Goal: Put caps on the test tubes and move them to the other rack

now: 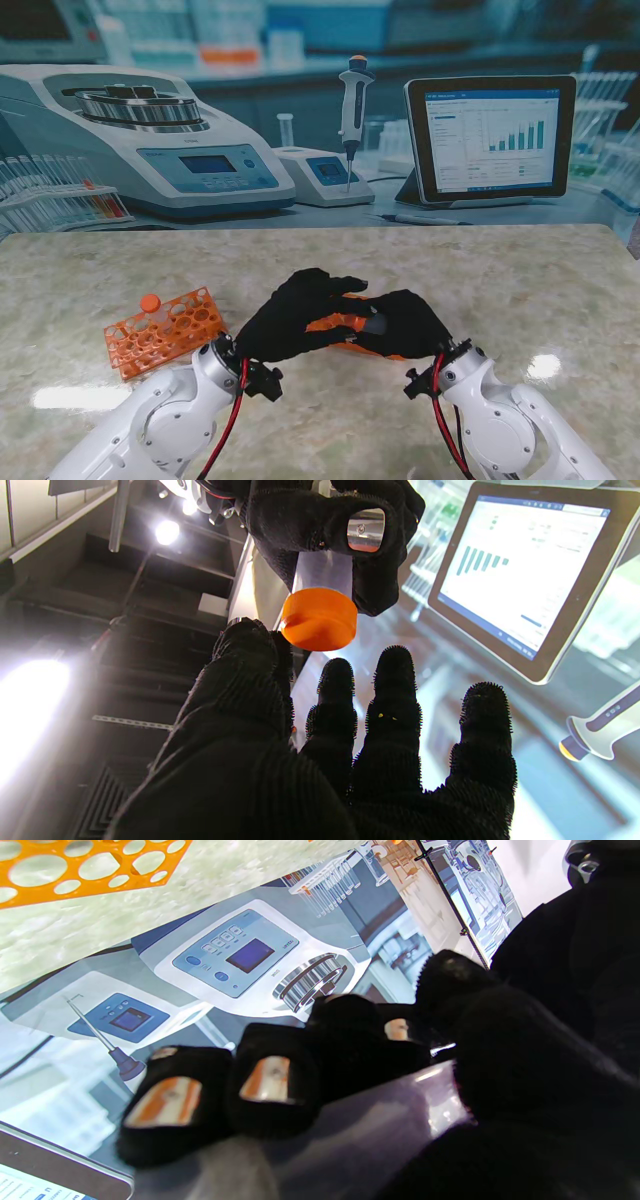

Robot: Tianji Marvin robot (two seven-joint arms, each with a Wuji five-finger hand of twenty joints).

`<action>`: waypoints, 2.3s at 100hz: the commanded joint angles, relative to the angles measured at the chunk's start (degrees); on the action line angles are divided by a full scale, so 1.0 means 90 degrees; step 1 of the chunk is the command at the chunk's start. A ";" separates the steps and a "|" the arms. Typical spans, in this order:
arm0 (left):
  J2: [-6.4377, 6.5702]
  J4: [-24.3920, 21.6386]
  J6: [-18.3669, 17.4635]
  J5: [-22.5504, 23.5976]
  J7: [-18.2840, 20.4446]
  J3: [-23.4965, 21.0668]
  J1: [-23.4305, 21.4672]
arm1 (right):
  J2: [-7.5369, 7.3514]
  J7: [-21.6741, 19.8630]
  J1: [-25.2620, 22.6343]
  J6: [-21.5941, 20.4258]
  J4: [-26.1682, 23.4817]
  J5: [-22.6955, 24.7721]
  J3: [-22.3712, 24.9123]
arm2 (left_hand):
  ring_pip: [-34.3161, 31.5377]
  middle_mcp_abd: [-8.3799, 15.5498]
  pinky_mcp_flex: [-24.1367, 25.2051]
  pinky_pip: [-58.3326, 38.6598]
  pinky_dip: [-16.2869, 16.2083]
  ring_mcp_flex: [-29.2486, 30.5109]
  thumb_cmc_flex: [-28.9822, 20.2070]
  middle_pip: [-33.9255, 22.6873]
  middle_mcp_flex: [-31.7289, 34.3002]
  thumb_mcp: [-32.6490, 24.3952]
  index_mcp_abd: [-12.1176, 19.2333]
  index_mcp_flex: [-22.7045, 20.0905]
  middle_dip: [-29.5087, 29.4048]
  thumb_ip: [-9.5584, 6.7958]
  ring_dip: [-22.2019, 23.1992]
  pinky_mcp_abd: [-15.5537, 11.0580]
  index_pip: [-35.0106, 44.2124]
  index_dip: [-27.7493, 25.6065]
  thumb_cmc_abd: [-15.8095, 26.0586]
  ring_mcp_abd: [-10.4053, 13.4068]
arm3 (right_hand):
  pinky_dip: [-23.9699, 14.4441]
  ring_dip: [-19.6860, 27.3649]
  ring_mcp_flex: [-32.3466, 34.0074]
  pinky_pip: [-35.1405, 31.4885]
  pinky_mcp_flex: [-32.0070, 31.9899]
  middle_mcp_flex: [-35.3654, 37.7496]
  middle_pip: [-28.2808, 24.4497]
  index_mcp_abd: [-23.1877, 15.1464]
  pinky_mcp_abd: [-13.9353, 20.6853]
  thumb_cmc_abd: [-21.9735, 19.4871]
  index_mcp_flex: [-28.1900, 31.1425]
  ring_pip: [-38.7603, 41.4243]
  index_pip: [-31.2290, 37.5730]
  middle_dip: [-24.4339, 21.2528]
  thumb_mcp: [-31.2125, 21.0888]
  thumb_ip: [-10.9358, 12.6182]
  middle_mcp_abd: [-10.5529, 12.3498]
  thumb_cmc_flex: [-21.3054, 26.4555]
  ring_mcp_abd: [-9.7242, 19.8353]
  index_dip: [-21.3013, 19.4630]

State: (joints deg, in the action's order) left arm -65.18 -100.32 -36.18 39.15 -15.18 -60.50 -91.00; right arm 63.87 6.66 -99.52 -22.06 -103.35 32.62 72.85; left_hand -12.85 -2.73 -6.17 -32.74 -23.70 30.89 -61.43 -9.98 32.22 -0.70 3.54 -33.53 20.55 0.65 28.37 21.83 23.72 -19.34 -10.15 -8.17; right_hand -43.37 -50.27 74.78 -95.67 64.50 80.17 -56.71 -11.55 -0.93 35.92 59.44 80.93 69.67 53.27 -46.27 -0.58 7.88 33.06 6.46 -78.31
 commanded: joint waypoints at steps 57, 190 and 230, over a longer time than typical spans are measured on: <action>-0.0031 0.0406 0.0147 -0.0007 0.0032 0.0453 0.0406 | 0.0024 -0.0019 -0.0063 -0.0060 -0.0121 -0.0060 -0.0043 | -0.1005 0.0027 -0.0710 -0.1468 -0.1081 0.0487 -0.0021 -0.0188 0.0136 -0.2063 0.0301 0.0091 0.0452 -0.0019 0.1289 -0.0514 0.0386 -0.0353 -0.1019 0.0548 | -0.0364 -0.0399 0.0125 -0.1631 0.0395 0.0253 -0.0026 -0.0145 0.0379 -0.0099 0.0276 0.1190 0.0317 0.0106 0.0034 -0.0134 0.0086 0.0053 0.0782 -0.0164; 0.0011 0.0221 0.0163 -0.0804 0.0686 0.0353 0.0431 | 0.0050 0.0105 -0.0125 -0.0351 -0.0059 -0.0151 -0.0140 | -0.5872 0.0308 -0.4054 -0.5815 -0.2833 0.2451 -0.1394 -0.3260 0.2074 -0.3186 0.0548 -0.0060 0.4038 0.0125 0.4038 -0.1202 0.4713 -0.4270 0.0532 0.1860 | 0.0024 0.0246 0.0097 -0.0590 0.0190 -0.0239 0.1157 -0.0299 -0.0190 -0.0402 -0.0232 -0.0095 -0.0633 -0.0291 0.0865 -0.0610 -0.0427 -0.0262 -0.0107 0.0654; 0.0013 0.0083 0.0164 -0.0998 0.0803 0.0335 0.0468 | 0.0051 0.0089 -0.0107 -0.0307 -0.0029 -0.0182 -0.0155 | -0.6304 0.0284 -0.4044 -0.5481 -0.2886 0.2270 -0.1393 -0.3518 0.2059 -0.3375 0.0715 -0.0328 0.4196 0.0187 0.3827 -0.0989 0.5216 -0.4950 0.0486 0.1781 | 0.0336 0.0645 0.0080 0.0260 0.0000 -0.0515 0.1807 -0.0251 -0.0617 -0.0398 -0.0471 -0.1084 -0.1160 -0.0630 0.1084 -0.0753 -0.0689 -0.0107 -0.0445 0.1216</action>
State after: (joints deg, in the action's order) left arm -65.01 -98.94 -34.89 30.70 -8.21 -57.22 -86.88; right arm 64.11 7.73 -100.18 -24.87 -103.39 31.04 71.80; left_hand -67.65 -7.30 -42.22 -82.39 -48.43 51.84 -62.50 -9.89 38.91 -11.75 9.86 -31.46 52.20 5.54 62.79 11.87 52.09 -57.44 -18.83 5.81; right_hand -39.79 -45.29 74.84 -91.62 64.11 77.03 -41.71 -9.67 -4.91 32.64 55.54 74.54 60.25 48.58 -37.75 -5.56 3.63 31.22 3.10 -68.64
